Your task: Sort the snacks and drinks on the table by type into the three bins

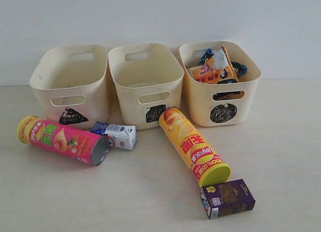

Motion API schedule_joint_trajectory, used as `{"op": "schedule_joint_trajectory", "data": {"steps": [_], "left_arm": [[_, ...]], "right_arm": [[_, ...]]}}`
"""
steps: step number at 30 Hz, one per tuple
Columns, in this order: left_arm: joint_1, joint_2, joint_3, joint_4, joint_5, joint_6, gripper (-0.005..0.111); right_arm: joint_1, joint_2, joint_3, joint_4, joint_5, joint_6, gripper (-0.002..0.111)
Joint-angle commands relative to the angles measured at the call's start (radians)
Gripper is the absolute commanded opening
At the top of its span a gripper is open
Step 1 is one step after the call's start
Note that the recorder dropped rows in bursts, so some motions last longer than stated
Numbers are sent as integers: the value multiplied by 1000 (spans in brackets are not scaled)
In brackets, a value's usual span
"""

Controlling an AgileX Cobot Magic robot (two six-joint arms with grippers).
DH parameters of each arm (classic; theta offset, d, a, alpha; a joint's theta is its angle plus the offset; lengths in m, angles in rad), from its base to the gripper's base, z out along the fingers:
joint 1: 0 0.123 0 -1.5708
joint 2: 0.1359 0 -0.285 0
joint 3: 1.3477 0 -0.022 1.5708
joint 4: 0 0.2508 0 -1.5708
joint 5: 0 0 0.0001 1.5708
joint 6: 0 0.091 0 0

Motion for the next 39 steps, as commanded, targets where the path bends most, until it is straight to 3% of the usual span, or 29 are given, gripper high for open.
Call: {"op": "schedule_joint_trajectory", "data": {"steps": [1, 11, 17, 19, 23, 28, 33, 39], "left_arm": [[1, -4, 3, 2, -4, 4, 4], [1, -4, 3, 2, -4, 4, 4], [1, -4, 3, 91, -20, 41, 4], [1, -4, 3, 70, -74, 41, 4], [1, -4, 3, -113, -189, -63, 4], [1, -4, 3, -129, -359, -78, 4], [1, -4, 3, -137, -453, -345, 4], [1, -4, 3, -106, -696, -424, 4]], "right_arm": [[-5, -5, 4, -10, -4, 5, 0], [-3, -5, 4, -10, -4, 6, 0], [-3, -5, 4, -10, -4, 6, 0], [-3, -5, 4, -10, -4, 6, 0], [-3, -5, 4, -10, -4, 6, 0], [-3, -5, 4, -10, -4, 6, 0], [-3, -5, 4, -10, -4, 6, 0], [-3, -5, 4, -10, -4, 6, 0]]}}
